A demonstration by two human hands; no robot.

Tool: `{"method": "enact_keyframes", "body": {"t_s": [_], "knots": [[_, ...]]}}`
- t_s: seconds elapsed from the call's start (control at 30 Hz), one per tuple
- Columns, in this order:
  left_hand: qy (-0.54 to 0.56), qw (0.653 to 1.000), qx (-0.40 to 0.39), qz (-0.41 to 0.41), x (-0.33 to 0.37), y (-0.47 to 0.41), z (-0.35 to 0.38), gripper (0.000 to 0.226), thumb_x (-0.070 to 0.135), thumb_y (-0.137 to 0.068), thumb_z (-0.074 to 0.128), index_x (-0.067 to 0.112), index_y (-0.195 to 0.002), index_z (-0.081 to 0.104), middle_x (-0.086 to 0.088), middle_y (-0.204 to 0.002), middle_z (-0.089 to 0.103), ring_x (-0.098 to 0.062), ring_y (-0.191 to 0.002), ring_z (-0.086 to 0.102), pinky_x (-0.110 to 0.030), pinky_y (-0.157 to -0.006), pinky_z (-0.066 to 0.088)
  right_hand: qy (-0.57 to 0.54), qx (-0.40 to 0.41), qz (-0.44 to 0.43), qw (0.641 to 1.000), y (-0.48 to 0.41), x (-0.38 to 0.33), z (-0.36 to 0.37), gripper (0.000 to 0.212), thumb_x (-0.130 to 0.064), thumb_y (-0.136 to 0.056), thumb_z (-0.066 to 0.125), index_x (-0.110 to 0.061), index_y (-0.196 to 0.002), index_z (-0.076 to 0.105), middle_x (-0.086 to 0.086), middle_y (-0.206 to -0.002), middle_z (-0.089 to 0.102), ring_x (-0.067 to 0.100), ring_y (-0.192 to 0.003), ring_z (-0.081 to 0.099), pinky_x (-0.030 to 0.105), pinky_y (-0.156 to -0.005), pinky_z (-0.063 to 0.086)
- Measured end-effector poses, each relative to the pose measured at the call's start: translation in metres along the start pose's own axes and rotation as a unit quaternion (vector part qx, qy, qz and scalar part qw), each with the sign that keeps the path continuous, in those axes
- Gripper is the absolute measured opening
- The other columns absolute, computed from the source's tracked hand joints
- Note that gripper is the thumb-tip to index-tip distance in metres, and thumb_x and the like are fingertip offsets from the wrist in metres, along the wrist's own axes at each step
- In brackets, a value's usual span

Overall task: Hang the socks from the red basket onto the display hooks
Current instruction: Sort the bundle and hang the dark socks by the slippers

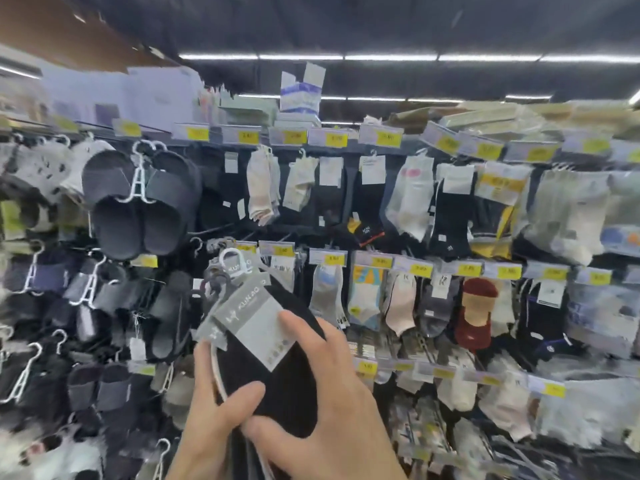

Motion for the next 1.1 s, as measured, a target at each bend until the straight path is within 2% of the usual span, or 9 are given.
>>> {"method": "enact_keyframes", "body": {"t_s": [0.07, 0.17, 0.23, 0.33, 0.47, 0.57, 0.67, 0.87, 1.1], "knots": [[0.099, 0.993, -0.044, 0.035, 0.017, -0.014, 0.003, 0.077, -0.004, -0.077, 0.068, 0.052, -0.129, 0.057, -0.009, -0.137, 0.064, -0.022, -0.125, 0.063, -0.046, -0.103, 0.051, -0.024, -0.004, -0.015, 1.0, -0.024, 0.002, 0.012, 0.086, -0.064, -0.068, 0.067, -0.069, -0.138, 0.018, -0.04, -0.145, 0.02, -0.012, -0.128, 0.038, 0.03, -0.096, 0.049], [0.177, 0.983, -0.041, -0.003, 0.015, -0.055, -0.016, 0.052, 0.007, -0.058, 0.066, 0.029, -0.104, 0.078, -0.015, -0.108, 0.074, -0.02, -0.088, 0.077, -0.036, -0.07, 0.062, -0.188, -0.029, -0.001, 0.982, -0.065, 0.023, 0.029, 0.066, -0.059, -0.081, 0.061, -0.063, -0.139, 0.029, -0.033, -0.143, 0.042, -0.008, -0.131, 0.043, 0.031, -0.1, 0.045], [0.22, 0.975, -0.015, -0.04, 0.01, -0.087, -0.03, 0.03, 0.018, -0.064, 0.059, 0.015, -0.082, 0.083, -0.017, -0.089, 0.077, -0.025, -0.07, 0.076, -0.034, -0.055, 0.061, -0.278, -0.025, 0.025, 0.96, -0.097, 0.047, 0.036, 0.047, -0.056, -0.088, 0.053, -0.06, -0.134, 0.041, -0.025, -0.134, 0.055, -0.001, -0.127, 0.051, 0.033, -0.097, 0.049], [0.19, 0.981, 0.043, 0.003, 0.02, -0.138, -0.05, 0.057, 0.024, -0.093, 0.04, 0.013, -0.049, 0.075, -0.006, -0.056, 0.071, -0.015, -0.044, 0.068, -0.019, -0.04, 0.051, -0.285, -0.026, 0.044, 0.957, -0.141, 0.078, 0.055, 0.043, -0.033, -0.087, 0.067, -0.05, -0.125, 0.056, -0.022, -0.128, 0.06, 0.001, -0.118, 0.057, 0.025, -0.087, 0.056], [0.236, 0.971, 0.033, 0.03, 0.029, -0.187, -0.061, 0.024, 0.038, -0.054, 0.074, 0.014, -0.056, 0.077, -0.001, -0.063, 0.074, -0.012, -0.053, 0.07, -0.018, -0.049, 0.056, -0.217, -0.06, 0.076, 0.971, -0.186, 0.111, 0.093, 0.06, -0.051, -0.07, 0.075, -0.055, -0.126, 0.053, -0.028, -0.13, 0.055, -0.005, -0.117, 0.054, 0.026, -0.092, 0.053], [0.236, 0.968, 0.054, 0.064, 0.026, -0.22, -0.088, 0.051, 0.024, -0.089, 0.049, 0.017, -0.042, 0.07, 0.007, -0.051, 0.067, -0.003, -0.044, 0.064, -0.013, -0.043, 0.049, -0.25, -0.141, 0.149, 0.946, -0.207, 0.137, 0.132, 0.081, -0.073, -0.056, 0.077, -0.06, -0.129, 0.044, -0.031, -0.128, 0.058, -0.01, -0.117, 0.054, 0.029, -0.101, 0.045], [0.214, 0.974, 0.052, 0.058, 0.034, -0.245, -0.097, 0.079, 0.019, -0.103, 0.021, 0.018, -0.036, 0.063, 0.008, -0.043, 0.06, -0.002, -0.037, 0.057, -0.011, -0.039, 0.045, -0.344, -0.219, 0.165, 0.898, -0.219, 0.138, 0.165, 0.062, -0.06, -0.068, 0.08, -0.043, -0.124, 0.059, -0.007, -0.11, 0.075, 0.01, -0.098, 0.071, 0.024, -0.082, 0.054], [0.206, 0.976, 0.045, 0.061, 0.038, -0.305, -0.125, 0.082, 0.015, -0.105, 0.022, 0.015, -0.037, 0.068, 0.006, -0.048, 0.067, 0.001, -0.043, 0.064, -0.011, -0.042, 0.048, -0.415, -0.095, 0.182, 0.886, -0.269, 0.151, 0.158, 0.035, -0.036, -0.068, 0.085, -0.02, -0.097, 0.073, 0.004, -0.087, 0.073, 0.017, -0.069, 0.068, 0.028, -0.057, 0.055], [0.254, 0.967, -0.012, -0.009, 0.014, -0.361, -0.15, 0.062, 0.025, -0.101, 0.032, 0.019, -0.065, 0.081, 0.002, -0.072, 0.078, -0.01, -0.061, 0.074, -0.019, -0.052, 0.057, -0.441, 0.05, 0.148, 0.884, -0.308, 0.145, 0.14, 0.02, -0.022, -0.08, 0.075, -0.013, -0.097, 0.067, 0.002, -0.082, 0.069, 0.012, -0.069, 0.066, 0.023, -0.056, 0.053]]}}
Point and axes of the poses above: each hand's wrist, its own y-axis away from the middle knuckle, its own z-axis out of the palm, x = y × z, the point moved 10 cm from there along -y, towards the middle knuckle
